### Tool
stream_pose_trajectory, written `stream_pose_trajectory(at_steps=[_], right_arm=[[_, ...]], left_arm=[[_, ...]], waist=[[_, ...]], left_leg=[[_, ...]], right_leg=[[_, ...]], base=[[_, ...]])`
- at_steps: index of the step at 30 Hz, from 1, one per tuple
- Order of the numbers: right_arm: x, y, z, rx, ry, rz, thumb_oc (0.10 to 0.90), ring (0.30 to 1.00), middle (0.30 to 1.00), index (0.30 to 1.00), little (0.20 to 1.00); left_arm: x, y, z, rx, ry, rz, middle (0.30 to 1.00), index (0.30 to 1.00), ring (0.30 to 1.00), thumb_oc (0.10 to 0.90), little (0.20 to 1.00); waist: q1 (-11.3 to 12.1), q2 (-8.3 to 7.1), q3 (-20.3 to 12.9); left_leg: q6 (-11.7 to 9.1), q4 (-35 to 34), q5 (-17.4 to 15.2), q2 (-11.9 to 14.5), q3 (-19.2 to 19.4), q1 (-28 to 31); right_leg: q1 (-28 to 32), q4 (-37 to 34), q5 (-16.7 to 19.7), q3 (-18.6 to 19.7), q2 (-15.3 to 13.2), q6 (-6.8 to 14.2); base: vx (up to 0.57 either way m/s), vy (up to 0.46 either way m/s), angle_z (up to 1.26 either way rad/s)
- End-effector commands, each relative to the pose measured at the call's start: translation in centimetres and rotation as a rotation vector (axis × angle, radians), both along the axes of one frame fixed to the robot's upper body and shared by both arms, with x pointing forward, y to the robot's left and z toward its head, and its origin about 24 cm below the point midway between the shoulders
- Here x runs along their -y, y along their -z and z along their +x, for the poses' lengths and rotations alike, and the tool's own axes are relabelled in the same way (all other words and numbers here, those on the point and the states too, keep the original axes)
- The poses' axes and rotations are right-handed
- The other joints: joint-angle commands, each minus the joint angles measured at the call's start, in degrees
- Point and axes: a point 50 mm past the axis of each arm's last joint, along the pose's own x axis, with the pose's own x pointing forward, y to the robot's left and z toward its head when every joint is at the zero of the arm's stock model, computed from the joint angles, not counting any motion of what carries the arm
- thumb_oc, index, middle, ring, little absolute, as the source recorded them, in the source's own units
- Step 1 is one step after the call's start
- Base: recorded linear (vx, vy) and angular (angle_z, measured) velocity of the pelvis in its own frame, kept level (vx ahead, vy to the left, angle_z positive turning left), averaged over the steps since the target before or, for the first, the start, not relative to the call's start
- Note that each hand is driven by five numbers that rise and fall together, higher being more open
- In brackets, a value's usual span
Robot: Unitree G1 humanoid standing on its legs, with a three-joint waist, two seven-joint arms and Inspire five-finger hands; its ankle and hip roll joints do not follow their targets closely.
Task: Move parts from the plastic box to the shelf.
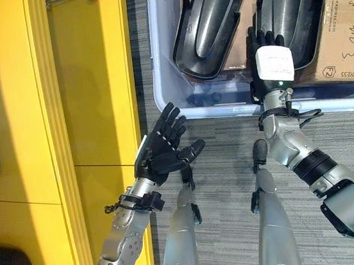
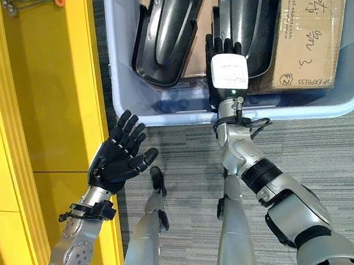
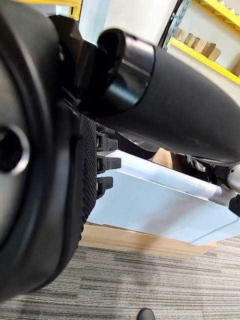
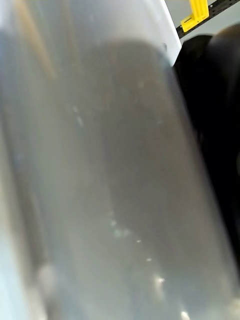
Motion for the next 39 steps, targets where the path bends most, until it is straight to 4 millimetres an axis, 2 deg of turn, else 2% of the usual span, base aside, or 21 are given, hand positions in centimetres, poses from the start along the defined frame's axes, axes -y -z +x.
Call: stream_pose_trajectory(at_steps=[1,5,14,23,29,39], right_arm=[[1.5,3.4,-0.7,-0.023,0.052,0.03,0.9,1.0,1.0,1.0,1.0],[1.0,2.4,-0.9,0.044,0.003,-0.025,0.9,1.0,1.0,1.0,1.0],[-0.8,1.4,-1.6,0.145,-0.151,-0.135,0.9,1.0,1.0,1.0,1.0],[-2.5,-0.5,-2.9,0.335,-0.338,-0.045,0.9,1.0,1.0,1.0,1.0],[-2.6,-0.8,-3.6,0.404,-0.318,-0.016,0.9,1.0,1.0,1.0,1.0],[-1.3,-0.1,-3.8,0.408,-0.216,0.053,0.9,1.0,1.0,1.0,1.0]], left_arm=[[1.9,-2.5,-0.6,0.147,0.079,-0.038,1.0,1.0,1.0,0.9,1.0],[2.1,-2.5,-0.6,0.146,0.076,-0.051,1.0,1.0,1.0,0.9,1.0],[1.8,-2.3,-0.5,0.136,0.064,-0.068,1.0,1.0,1.0,0.9,1.0],[1.7,-2.3,-0.4,0.133,0.052,-0.069,1.0,1.0,1.0,0.9,1.0],[1.8,-2.3,-0.5,0.138,0.041,-0.089,1.0,1.0,1.0,0.9,1.0],[2.0,-2.1,-0.6,0.138,0.032,-0.107,1.0,1.0,1.0,0.9,1.0]], waist=[[-0.4,2.99,-0.2],[-0.8,3.33,-0.2],[-1.5,3.57,-0.2],[-2.1,3.03,-0.2],[-2.8,3.19,-0.2],[-3.6,3.44,-0.2]], left_leg=[[2.5,2.4,-1.2,-1.1,0.7,-3.2],[2.5,2.3,-1.2,-1.2,1.0,-3.0],[2.3,2.1,-0.9,-1.0,1.6,-2.7],[2.4,1.7,-1.0,-0.9,1.6,-2.0],[2.4,1.5,-1.0,-0.9,2.0,-1.7],[2.3,0.9,-0.8,-0.9,2.5,-1.2]], right_leg=[[0.6,6.6,-10.3,-5.0,-1.8,-1.1],[0.4,6.6,-10.2,-4.5,-1.8,-1.0],[0.2,6.6,-10.1,-3.9,-1.8,-1.0],[0.7,6.1,-9.9,-3.6,-1.5,-0.9],[0.5,6.1,-9.9,-3.0,-1.4,-0.9],[0.6,5.7,-9.7,-2.4,-1.3,-0.9]], base=[[0.0,0.033,0.01],[0.0,0.029,0.01],[0.0,0.004,0.0],[0.0,0.0,0.0],[0.0,0.016,0.0],[0.0,0.0,0.0]])
